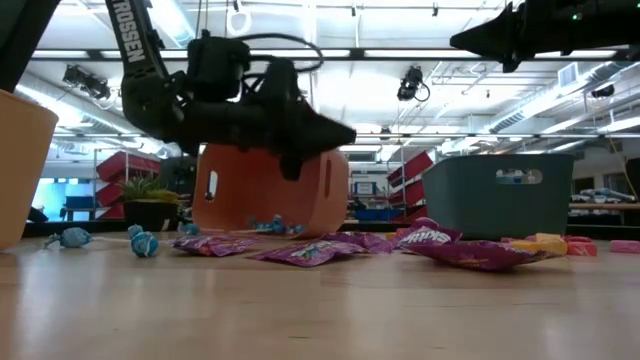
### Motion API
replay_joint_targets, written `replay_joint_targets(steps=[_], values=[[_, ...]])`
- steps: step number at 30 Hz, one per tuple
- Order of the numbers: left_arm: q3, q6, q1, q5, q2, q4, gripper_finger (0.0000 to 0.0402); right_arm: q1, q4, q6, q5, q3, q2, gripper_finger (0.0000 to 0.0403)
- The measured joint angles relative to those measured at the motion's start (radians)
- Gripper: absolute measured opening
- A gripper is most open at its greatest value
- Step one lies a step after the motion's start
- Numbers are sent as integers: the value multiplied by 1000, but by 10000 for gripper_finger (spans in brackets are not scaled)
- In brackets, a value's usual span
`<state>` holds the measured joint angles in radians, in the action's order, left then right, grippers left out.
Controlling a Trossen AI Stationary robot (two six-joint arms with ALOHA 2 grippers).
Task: Sort candy
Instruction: Adjust the orange bin
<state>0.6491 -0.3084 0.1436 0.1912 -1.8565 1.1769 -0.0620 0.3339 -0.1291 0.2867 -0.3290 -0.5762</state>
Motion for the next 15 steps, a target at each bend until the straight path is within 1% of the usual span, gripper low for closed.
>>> replay_joint_targets(steps=[5,10,12,15], values=[[0,-62,0,173,0,132,42,0,6,0,0,0,0,0],[0,-147,0,327,0,327,42,0,48,3,0,0,0,0],[1,-179,0,361,1,380,42,0,59,3,0,0,0,0],[3,-193,-1,370,39,347,42,1,80,-1,0,0,-13,0]])
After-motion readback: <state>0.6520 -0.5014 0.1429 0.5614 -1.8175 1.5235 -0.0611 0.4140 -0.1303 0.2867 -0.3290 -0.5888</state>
